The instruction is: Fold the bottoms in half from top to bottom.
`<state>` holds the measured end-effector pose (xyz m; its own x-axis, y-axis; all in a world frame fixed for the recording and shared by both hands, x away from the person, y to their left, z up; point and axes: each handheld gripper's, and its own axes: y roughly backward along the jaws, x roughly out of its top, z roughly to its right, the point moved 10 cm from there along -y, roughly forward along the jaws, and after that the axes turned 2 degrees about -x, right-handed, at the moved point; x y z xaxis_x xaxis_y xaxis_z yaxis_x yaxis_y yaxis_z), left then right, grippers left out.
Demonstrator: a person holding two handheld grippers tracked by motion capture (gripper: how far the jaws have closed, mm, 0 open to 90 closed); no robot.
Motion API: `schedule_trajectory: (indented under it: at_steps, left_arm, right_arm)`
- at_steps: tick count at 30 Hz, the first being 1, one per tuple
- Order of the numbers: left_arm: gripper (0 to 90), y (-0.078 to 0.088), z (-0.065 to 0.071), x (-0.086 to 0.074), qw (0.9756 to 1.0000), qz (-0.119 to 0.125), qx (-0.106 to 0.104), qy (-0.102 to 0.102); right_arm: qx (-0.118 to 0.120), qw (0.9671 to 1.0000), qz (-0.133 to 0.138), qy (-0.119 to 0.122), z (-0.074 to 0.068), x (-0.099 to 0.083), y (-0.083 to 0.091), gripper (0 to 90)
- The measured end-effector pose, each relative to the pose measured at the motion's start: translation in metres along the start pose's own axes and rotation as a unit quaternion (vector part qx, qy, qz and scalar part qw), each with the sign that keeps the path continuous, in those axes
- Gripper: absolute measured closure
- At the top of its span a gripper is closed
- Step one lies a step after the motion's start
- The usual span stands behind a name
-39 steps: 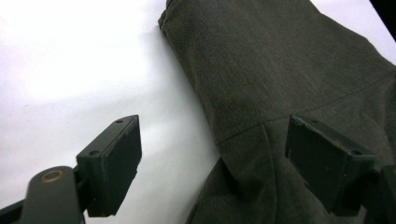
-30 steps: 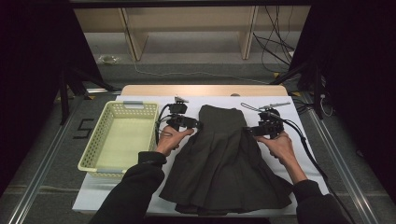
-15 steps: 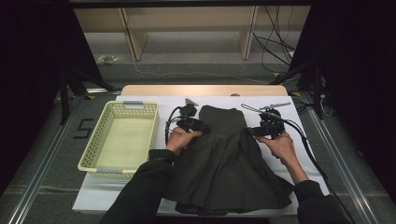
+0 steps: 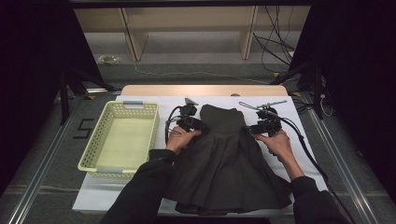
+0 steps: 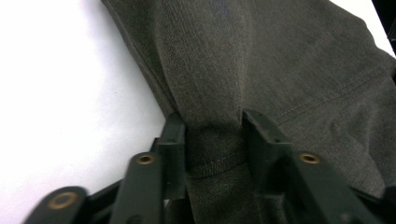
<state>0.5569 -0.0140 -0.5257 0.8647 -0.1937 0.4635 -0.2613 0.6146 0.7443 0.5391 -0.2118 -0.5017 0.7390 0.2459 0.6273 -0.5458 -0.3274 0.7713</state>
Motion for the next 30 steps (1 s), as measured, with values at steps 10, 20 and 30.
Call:
schedule_trajectory:
  at_steps: [10, 20, 30]
  left_arm:
    - [63.2, 0.009, -0.002, 0.001, 0.9999, 0.01, 0.002, -0.01]
    - [62.2, 0.016, -0.005, 0.002, 0.9998, 0.017, 0.001, -0.004]
    - [76.1, 0.013, -0.003, 0.0, 0.9997, 0.016, 0.004, -0.019]
  right_arm:
    - [-0.003, 0.9999, -0.011, 0.011, -0.009, 0.013, -0.014, 24.4]
    - [0.001, 0.9991, -0.041, 0.005, -0.012, 0.009, -0.032, 24.9]
    - [-0.013, 0.9976, -0.068, 0.006, -0.012, 0.007, -0.047, 26.9]
